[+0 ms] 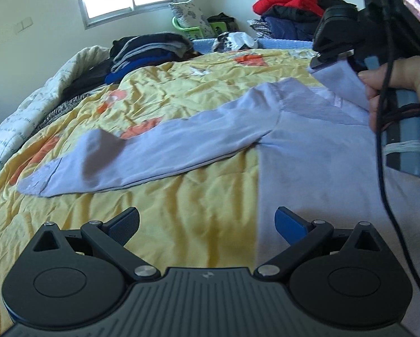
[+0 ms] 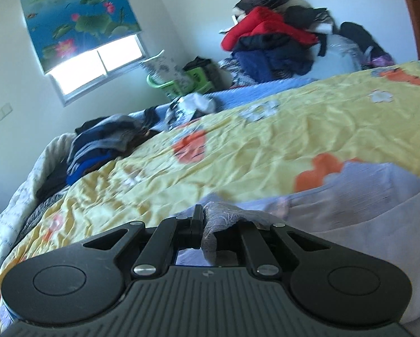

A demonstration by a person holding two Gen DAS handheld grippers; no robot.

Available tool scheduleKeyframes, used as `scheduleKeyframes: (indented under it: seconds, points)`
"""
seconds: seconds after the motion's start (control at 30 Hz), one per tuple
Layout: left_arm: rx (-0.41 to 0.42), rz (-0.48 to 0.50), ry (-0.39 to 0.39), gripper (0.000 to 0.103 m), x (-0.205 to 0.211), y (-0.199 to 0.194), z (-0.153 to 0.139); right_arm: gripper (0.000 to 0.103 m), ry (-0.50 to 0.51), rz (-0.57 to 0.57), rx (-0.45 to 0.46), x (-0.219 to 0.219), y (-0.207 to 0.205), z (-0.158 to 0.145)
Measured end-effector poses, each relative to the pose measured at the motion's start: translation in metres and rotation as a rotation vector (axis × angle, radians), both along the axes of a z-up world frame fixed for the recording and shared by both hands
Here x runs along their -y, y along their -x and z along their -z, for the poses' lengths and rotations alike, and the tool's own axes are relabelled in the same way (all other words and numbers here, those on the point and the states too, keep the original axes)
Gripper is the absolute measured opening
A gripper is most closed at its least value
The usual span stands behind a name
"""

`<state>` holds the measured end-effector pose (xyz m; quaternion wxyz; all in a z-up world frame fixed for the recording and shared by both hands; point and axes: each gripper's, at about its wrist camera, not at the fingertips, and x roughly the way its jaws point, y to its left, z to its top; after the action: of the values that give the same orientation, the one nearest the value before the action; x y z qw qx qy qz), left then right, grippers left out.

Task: Fold small clothes
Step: 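Carry the held sleeve across the shirt body toward the left gripper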

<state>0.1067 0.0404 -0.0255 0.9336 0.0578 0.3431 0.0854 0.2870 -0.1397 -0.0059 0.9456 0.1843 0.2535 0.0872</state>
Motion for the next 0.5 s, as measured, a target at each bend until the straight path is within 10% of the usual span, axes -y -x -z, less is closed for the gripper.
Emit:
scheduleKeyframes:
  seconds: [0.5]
  points:
    - [0.000, -0.021, 0.014, 0.103, -0.017, 0.005, -0.004, 0.025, 0.061, -0.132, -0.085, -0.082, -0.017, 0.019]
